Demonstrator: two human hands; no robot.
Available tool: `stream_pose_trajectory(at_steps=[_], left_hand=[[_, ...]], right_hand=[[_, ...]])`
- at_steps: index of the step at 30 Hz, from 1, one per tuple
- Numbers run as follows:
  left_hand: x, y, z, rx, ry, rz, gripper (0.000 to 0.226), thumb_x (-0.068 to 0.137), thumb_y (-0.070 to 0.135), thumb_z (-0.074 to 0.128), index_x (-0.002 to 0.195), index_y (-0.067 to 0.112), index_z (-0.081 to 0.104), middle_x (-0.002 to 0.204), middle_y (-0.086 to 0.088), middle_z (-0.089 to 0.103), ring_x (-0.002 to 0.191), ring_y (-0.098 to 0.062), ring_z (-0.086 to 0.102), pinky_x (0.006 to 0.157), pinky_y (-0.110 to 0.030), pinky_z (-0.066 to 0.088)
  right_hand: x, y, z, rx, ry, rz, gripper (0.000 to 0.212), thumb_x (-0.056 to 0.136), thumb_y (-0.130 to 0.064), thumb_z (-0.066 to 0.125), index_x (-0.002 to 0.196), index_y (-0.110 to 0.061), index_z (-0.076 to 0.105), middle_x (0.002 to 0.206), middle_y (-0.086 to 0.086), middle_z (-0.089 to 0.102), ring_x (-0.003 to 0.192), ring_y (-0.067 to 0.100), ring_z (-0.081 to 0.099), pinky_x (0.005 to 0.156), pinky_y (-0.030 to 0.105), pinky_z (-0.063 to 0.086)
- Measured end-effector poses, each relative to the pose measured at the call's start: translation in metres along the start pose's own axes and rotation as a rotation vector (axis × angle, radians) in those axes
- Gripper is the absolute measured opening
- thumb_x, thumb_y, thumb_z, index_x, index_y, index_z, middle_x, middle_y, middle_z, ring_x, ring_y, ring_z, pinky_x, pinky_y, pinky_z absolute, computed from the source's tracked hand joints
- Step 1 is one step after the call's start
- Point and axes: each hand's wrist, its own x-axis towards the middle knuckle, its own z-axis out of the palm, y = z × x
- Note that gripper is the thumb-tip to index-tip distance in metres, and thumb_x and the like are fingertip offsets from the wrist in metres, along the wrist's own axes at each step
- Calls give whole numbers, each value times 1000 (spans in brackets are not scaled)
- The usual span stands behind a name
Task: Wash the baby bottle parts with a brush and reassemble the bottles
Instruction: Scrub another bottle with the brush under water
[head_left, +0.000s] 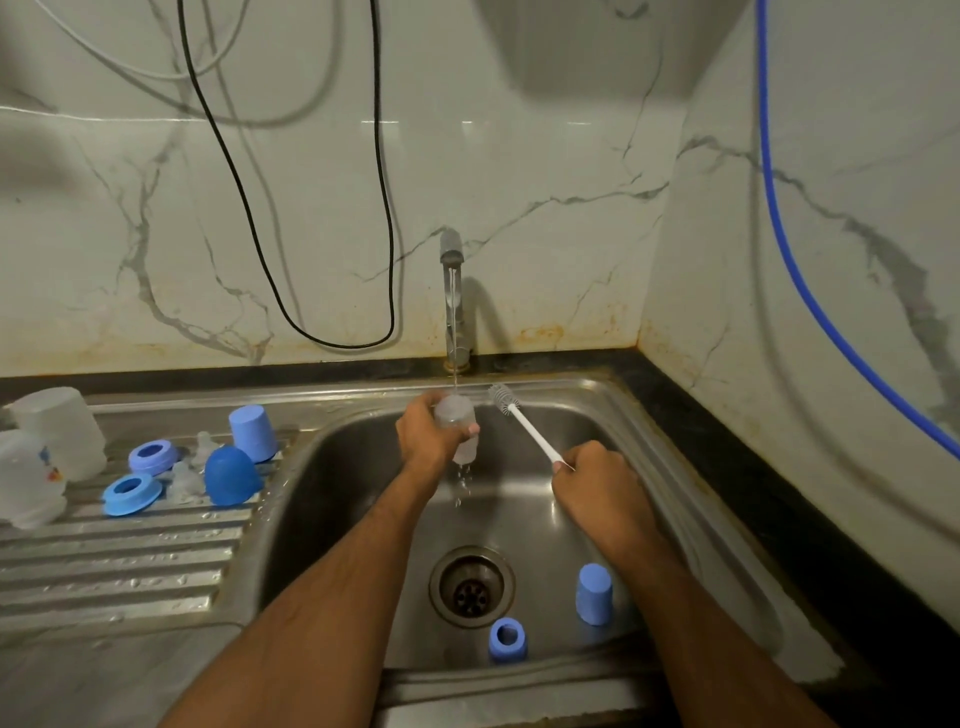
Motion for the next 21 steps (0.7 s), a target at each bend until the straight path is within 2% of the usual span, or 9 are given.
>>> stream_pose_trajectory(at_steps=[3, 5, 8, 10, 12, 13, 14, 17, 21], left_hand=[[0, -7, -1, 44, -15, 20, 65, 71, 15, 89, 130, 12, 60, 127, -8, 64, 118, -25, 60, 100, -43, 53], [1, -7, -4, 27, -16, 17, 64, 71, 17, 90, 128, 12, 61, 125, -6, 65, 115, -23, 61, 95, -38, 56], [1, -6, -6, 20, -14, 11, 59, 74, 17, 88, 125, 12, 61, 124, -5, 63, 113, -21, 60, 90, -31, 55], [1, -6, -5, 5, -8, -22, 57, 74, 17, 88, 124, 11, 60, 124, -5, 61, 112, -21, 60, 78, -24, 56], [1, -6, -4, -20, 14, -71, 55, 76, 18, 87, 123, 11, 59, 122, -5, 60, 108, -19, 59, 59, -14, 48], [2, -7, -5, -35, 30, -93, 53, 76, 19, 87, 121, 11, 59, 122, -5, 60, 107, -19, 59, 57, -13, 45], [3, -8, -6, -60, 48, -119, 52, 76, 21, 87, 119, 11, 60, 121, -5, 60, 106, -19, 59, 58, -14, 47], [7, -9, -9, -173, 83, -246, 52, 75, 28, 87, 116, 10, 61, 121, -10, 61, 103, -24, 64, 75, -33, 62], [4, -8, -14, -458, -26, -487, 56, 79, 26, 84, 121, 5, 53, 116, -17, 57, 98, -35, 68, 70, -39, 64]], right_hand=[[5, 0, 2, 3, -14, -10, 23, 102, -28, 55, 107, -12, 70, 75, -6, 56, 62, 3, 48, 51, 18, 33], [6, -1, 3, 4, -13, -13, 23, 102, -28, 55, 108, -12, 70, 79, -4, 59, 64, 7, 51, 52, 20, 34], [5, 0, 5, -8, -8, -19, 23, 102, -28, 55, 104, -11, 71, 78, -3, 60, 62, 5, 50, 51, 18, 33], [5, 1, 5, -13, -6, -20, 23, 102, -29, 55, 104, -11, 70, 77, -4, 59, 63, 5, 50, 51, 19, 33], [6, 2, 6, -12, -1, -16, 23, 102, -29, 55, 104, -12, 70, 78, -4, 60, 65, 7, 53, 53, 21, 35], [6, 2, 7, -12, -1, -15, 23, 102, -30, 55, 104, -13, 70, 78, -4, 61, 66, 8, 54, 55, 22, 37], [7, 2, 8, -14, -4, -15, 23, 102, -30, 55, 104, -13, 70, 79, -4, 62, 67, 8, 55, 56, 22, 38], [7, 2, 10, -24, -12, -11, 22, 102, -31, 55, 106, -15, 70, 80, -3, 63, 66, 4, 53, 54, 20, 37], [7, 2, 10, -35, -14, -25, 23, 102, -30, 54, 105, -14, 70, 75, -5, 59, 64, 2, 51, 52, 19, 34]])
